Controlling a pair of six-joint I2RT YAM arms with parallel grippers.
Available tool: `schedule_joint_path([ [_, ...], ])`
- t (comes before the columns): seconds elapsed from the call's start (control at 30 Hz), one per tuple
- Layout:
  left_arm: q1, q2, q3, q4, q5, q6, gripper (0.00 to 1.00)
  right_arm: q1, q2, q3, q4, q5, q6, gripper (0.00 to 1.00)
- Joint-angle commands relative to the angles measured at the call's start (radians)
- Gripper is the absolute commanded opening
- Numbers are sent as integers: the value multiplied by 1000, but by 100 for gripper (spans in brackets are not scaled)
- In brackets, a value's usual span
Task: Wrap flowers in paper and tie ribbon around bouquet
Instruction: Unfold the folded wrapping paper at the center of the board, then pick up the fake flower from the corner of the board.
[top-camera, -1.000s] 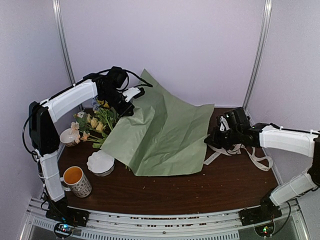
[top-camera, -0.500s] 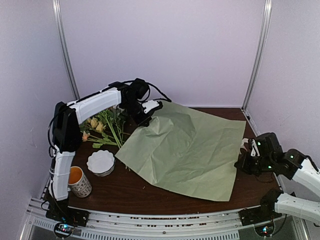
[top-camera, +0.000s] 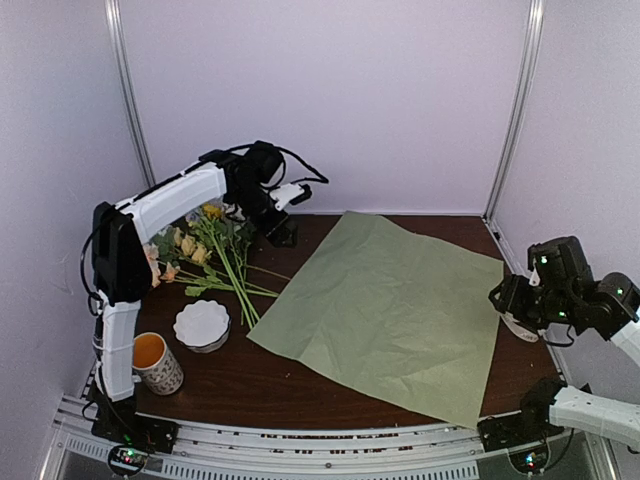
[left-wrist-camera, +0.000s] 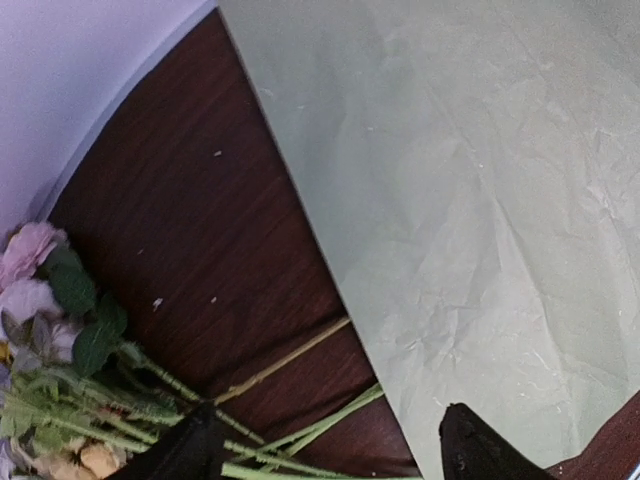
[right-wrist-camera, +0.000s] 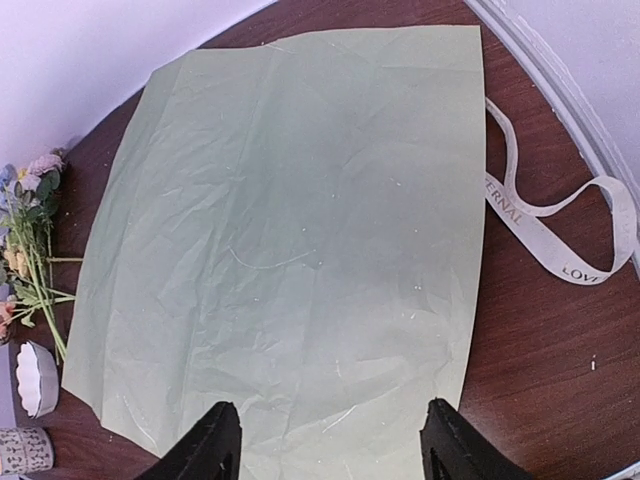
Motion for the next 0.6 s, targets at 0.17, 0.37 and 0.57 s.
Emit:
schedule_joint_path([
  [0.17, 320, -186, -309, 217, -49, -471, 18, 3, 120, 10, 137, -5, -86, 63],
  [0.37, 376, -110, -330, 271, -112, -567, 32, 3, 173, -9, 198, -13, -124, 64],
  [0.57, 395, 9, -278, 261, -140, -625, 35, 3, 209, -22, 248, -35, -146, 64],
])
